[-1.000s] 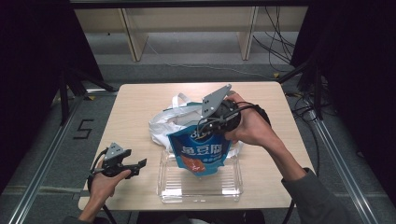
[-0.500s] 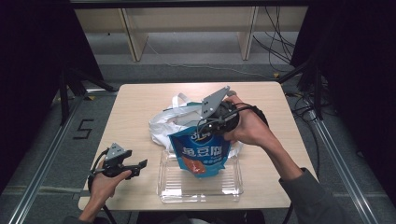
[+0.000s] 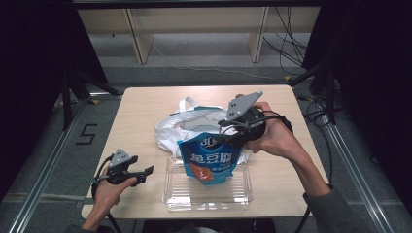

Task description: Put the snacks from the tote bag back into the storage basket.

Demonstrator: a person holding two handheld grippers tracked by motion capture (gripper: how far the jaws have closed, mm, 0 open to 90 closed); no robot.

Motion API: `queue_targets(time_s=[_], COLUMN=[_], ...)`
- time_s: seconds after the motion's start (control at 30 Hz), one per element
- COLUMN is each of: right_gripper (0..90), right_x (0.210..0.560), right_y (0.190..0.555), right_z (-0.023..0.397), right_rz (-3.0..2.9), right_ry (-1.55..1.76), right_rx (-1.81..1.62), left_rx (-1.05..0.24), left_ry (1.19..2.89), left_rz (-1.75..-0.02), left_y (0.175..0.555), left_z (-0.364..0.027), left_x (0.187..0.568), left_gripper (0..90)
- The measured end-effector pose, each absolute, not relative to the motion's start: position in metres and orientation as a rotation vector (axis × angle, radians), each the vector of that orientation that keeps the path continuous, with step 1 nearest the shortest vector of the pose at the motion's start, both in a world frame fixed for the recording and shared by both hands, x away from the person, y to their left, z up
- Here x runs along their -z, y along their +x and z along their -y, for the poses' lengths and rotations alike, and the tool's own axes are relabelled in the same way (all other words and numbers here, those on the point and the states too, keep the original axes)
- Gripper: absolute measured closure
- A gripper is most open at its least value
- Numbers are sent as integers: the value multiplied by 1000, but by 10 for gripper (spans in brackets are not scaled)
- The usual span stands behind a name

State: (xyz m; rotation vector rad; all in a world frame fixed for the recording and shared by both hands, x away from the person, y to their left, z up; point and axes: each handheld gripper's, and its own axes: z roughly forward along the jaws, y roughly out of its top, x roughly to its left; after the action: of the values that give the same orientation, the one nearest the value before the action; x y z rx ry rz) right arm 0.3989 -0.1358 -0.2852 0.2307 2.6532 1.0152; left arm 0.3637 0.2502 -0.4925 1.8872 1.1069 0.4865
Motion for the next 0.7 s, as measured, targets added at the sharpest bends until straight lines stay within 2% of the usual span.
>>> queue_targets(time_s=[0.23, 0.7], right_gripper=[465, 425], right_x=[295, 315], right_y=[394, 389], right_z=[161, 181], right_rz=[-2623, -2579], right_ry=[343, 431], right_rx=[-1065, -1090], left_rx=[-494, -493], left_ry=[1894, 1894], left_rz=[-1097, -1093], left_y=[364, 364], left_z=[-250, -251], left_x=[492, 491], left_gripper=[214, 215])
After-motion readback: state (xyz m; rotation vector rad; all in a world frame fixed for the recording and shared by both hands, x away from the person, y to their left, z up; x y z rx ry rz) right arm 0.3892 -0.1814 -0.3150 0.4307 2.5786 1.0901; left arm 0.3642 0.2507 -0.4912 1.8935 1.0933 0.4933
